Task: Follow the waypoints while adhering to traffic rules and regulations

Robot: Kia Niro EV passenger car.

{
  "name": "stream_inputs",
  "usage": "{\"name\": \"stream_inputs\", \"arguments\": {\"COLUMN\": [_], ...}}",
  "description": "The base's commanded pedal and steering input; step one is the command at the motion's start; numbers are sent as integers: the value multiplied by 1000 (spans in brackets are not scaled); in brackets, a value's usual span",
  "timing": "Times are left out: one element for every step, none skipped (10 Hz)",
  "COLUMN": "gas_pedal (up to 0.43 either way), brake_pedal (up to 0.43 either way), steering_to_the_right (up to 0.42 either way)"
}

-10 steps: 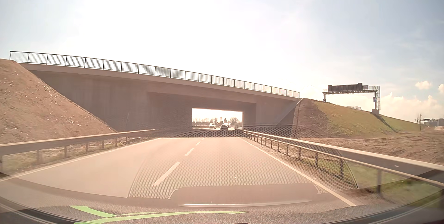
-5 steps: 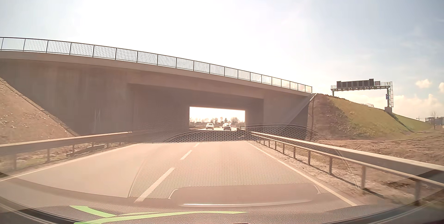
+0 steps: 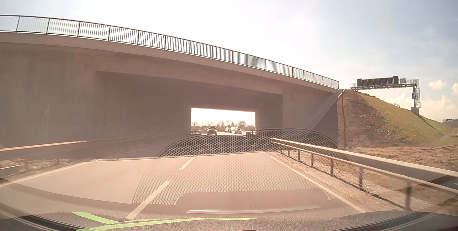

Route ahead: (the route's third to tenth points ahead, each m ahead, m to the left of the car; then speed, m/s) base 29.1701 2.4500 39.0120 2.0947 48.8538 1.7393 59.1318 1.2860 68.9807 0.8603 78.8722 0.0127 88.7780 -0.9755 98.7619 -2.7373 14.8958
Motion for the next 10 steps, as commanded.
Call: {"name": "stream_inputs", "arguments": {"gas_pedal": [157, 157, 157, 150, 150, 138, 138, 138, 138, 138], "brake_pedal": [0, 0, 0, 0, 0, 0, 0, 0, 0, 0], "steering_to_the_right": [0, 0, 0, 0, 0, 0, 0, 0, 0, 0]}}
